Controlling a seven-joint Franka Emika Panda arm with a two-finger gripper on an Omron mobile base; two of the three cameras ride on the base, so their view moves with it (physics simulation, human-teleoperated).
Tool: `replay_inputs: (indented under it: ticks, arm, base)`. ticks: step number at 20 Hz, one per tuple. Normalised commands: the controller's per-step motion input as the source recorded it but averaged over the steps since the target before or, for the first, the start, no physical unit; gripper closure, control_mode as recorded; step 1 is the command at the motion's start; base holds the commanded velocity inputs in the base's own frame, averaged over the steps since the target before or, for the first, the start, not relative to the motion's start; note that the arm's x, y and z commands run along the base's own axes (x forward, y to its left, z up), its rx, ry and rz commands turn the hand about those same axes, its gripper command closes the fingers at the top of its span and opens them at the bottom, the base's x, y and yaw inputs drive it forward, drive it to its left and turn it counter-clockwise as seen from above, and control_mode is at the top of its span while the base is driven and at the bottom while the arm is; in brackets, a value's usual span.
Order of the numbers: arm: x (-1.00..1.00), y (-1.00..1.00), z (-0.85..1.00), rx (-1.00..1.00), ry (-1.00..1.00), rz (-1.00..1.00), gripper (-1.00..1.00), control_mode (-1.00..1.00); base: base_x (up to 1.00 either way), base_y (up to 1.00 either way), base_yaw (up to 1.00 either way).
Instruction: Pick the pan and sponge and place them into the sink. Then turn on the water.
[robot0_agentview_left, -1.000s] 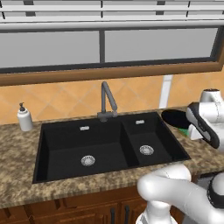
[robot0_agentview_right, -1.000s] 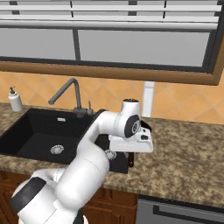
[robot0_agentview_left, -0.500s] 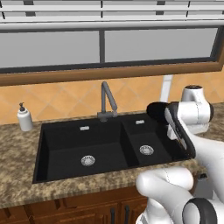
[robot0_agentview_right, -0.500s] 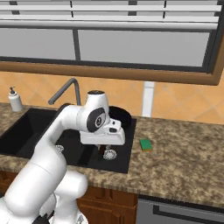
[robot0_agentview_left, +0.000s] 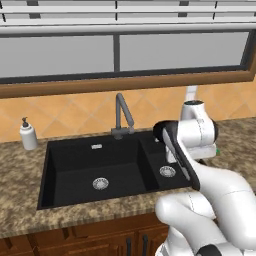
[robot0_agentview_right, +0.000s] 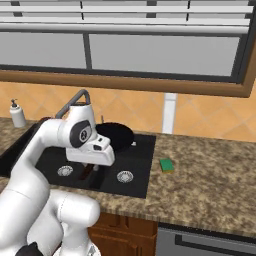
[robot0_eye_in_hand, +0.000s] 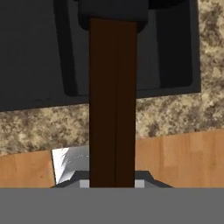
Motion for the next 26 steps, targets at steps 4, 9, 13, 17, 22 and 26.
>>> replay_inputs:
  ticks: [4, 9, 13, 17, 22, 26]
  arm:
    - [-0.12, 0.80, 0.00, 0.00, 0.13, -0.19, 1.00, -1.00]
    - [-0.19, 0.85, 0.00, 0.00, -0.03, -0.25, 1.00, -1.00]
    - [-0.09, 0.92, 0.00, 0.00, -0.07, -0.26, 1.00, -1.00]
    - [-0.01, 0.99, 0.00, 0.00, -0.25, -0.26, 1.00, -1.00]
    - [0.00, 1.00, 0.00, -0.03, -0.32, -0.27, 1.00, -1.00]
    - [0.07, 0.93, 0.00, 0.00, -0.13, -0.25, 1.00, -1.00]
  base:
    - [0.00, 0.00, 0.00]
    - [0.00, 0.00, 0.00]
    - [0.00, 0.00, 0.00]
    - [0.00, 0.00, 0.00]
    - [0.00, 0.00, 0.00]
    - [0.00, 0.00, 0.00]
